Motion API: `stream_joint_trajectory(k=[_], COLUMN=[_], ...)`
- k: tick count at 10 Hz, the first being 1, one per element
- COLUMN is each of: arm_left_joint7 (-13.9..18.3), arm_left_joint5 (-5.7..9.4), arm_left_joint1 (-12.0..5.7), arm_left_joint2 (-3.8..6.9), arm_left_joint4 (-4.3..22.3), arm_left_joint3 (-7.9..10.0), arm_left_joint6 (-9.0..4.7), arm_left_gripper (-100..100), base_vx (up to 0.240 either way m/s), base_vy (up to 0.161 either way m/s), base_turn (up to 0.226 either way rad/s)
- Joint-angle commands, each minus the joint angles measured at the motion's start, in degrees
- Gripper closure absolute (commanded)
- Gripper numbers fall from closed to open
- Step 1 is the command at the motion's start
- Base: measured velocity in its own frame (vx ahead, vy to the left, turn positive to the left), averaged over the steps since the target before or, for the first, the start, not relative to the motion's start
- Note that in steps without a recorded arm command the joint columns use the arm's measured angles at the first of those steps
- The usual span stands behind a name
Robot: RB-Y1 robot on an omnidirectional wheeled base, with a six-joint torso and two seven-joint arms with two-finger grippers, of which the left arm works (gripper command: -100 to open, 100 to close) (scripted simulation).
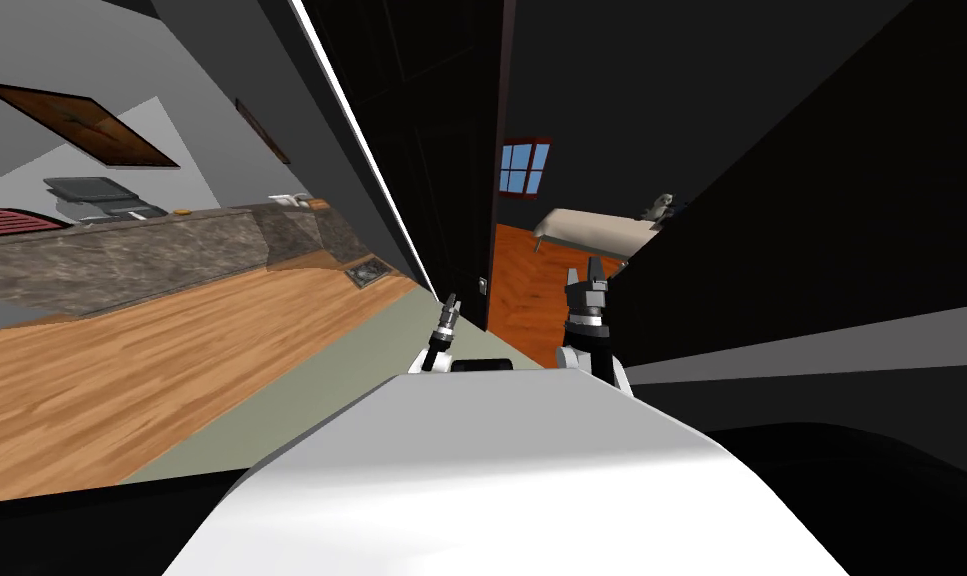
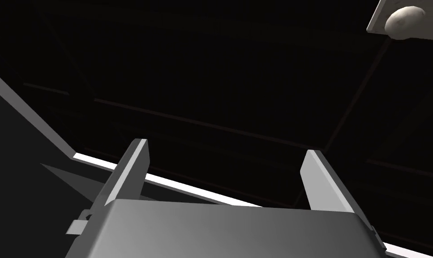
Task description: Push the door open
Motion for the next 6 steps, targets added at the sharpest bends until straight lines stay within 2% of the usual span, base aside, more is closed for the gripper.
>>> stream_joint_trajectory(k=[1, 6], arm_left_joint7=[0.0, -0.1], arm_left_joint5=[-0.07, -0.33], arm_left_joint1=[-0.73, -2.87], arm_left_joint2=[0.08, -0.15], arm_left_joint4=[2.5, 10.4], arm_left_joint3=[-0.9, -3.51], arm_left_joint6=[-0.15, -0.92], arm_left_gripper=[-100, -100], base_vx=[0.09, 0.082], base_vy=[0.066, 0.062], base_turn=[-0.109, -0.1])
